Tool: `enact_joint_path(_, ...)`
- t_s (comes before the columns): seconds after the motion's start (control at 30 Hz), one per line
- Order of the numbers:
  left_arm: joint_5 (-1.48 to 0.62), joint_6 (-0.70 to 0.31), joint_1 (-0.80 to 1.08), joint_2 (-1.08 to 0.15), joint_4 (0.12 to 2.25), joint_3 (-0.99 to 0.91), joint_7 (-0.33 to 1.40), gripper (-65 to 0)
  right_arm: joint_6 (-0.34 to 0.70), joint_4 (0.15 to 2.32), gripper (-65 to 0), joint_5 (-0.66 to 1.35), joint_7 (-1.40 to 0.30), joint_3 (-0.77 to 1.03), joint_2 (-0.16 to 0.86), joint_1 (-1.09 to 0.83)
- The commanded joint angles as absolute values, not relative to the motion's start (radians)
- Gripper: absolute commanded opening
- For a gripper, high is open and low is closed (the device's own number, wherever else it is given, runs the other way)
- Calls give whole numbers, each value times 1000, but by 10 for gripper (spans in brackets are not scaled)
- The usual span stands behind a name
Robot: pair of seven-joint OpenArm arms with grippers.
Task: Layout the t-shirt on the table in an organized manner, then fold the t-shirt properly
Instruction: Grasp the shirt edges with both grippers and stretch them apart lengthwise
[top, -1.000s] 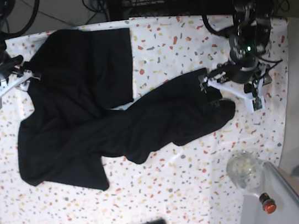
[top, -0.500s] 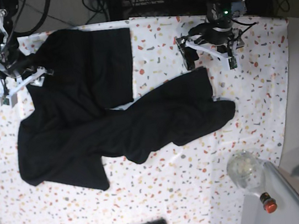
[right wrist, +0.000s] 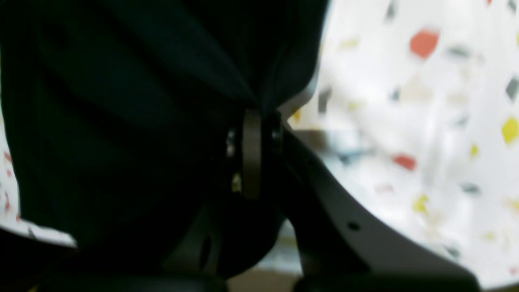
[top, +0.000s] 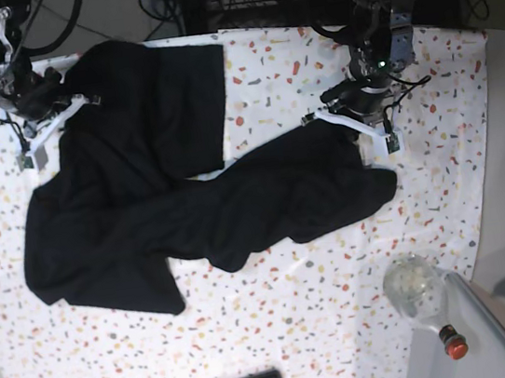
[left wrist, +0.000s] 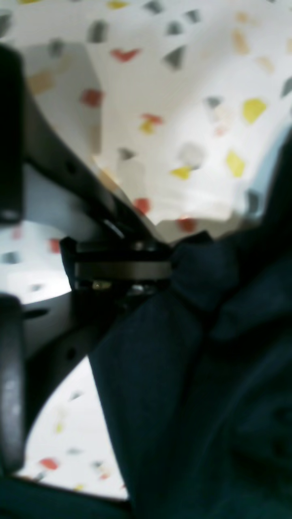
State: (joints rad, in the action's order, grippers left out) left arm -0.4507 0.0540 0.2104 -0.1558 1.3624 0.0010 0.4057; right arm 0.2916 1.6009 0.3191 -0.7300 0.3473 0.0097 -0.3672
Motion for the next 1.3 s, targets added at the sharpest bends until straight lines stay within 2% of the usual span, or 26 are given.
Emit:
enact_joint_path(0.0, -452, 54, 214, -196, 1414, -22, 410, -650, 295, 1650, -650, 329, -719, 354, 21, -374)
enact_joint_path(0.2, -446, 54, 282, -248, 1702, -191, 608, -650, 295, 1857, -650, 323, -779, 398, 42, -421)
enact_joint_path(0.37, -452, 54, 306, -280, 1948, -346, 822, -650, 295, 1982, -650, 323, -935, 455, 94, -421)
enact_joint_path(0.57, -455, 48, 321, -286, 1994, -426, 961, -650, 298, 1998, -650, 328, -1012, 470, 140, -463)
enact_joint_path(0.7, -455, -47, 303, -274, 1992, -423, 963, -650, 298, 2000, -650, 328, -961, 461, 162, -446)
enact_joint_path(0.8, -455, -82, 219, -225, 1989, -423, 967, -650, 298, 2018, -650, 325, -995, 463, 171, -361)
enact_joint_path(0.87, -455, -81, 139, -196, 1983, -414, 1007, -650, 298, 2018, -650, 328, -1058, 461, 225, -269)
enact_joint_path(0.97, -446, -81, -19, -156, 1942, -349, 1113, -650, 298, 2012, -650, 328, -1147, 458, 259, -94)
enact_joint_path(1.03, -444, -79, -105, -122, 1883, -320, 1122, -650, 298, 1983, -650, 325, -1188, 435, 282, 30)
enact_joint_path(1.17, -415, -25, -283, -59, 1647, -286, 1092, -650, 297, 1732, -650, 323, -1191, 300, 349, 295)
enact_joint_path(1.27, -372, 4, -377, -24, 1429, -260, 931, -650, 297, 1429, -650, 323, -1046, 200, 363, 467)
